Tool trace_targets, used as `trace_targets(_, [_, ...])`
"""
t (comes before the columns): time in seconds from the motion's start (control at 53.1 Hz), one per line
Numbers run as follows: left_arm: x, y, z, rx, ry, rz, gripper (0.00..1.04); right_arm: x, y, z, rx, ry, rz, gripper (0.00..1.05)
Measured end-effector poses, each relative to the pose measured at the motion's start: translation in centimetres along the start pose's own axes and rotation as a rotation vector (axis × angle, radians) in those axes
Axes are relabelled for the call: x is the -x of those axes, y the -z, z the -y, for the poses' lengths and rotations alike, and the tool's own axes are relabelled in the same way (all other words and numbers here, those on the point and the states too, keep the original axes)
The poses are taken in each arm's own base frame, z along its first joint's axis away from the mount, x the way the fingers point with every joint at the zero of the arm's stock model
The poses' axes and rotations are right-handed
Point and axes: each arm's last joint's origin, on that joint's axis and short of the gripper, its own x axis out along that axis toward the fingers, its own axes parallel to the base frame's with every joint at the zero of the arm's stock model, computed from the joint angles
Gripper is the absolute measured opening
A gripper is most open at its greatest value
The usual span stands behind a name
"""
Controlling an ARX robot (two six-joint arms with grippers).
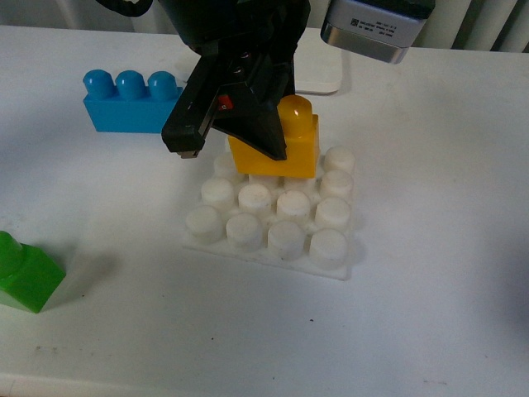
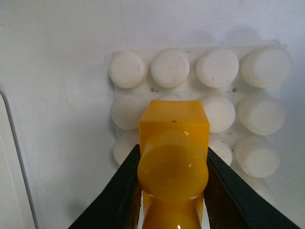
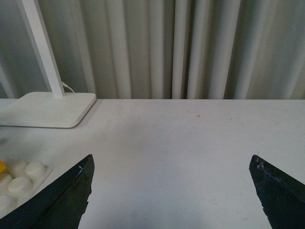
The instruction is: Insert yellow block into base center
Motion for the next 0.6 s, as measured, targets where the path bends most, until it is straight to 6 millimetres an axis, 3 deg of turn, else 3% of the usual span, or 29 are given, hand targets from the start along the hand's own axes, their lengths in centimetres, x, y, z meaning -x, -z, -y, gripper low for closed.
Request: trace_targets(0.602, [-1.7,0.5,-0.7,0.011,0.031,-0.012,0.31,0.0,0.0,0.0,0.0,0.0,0.0,0.96])
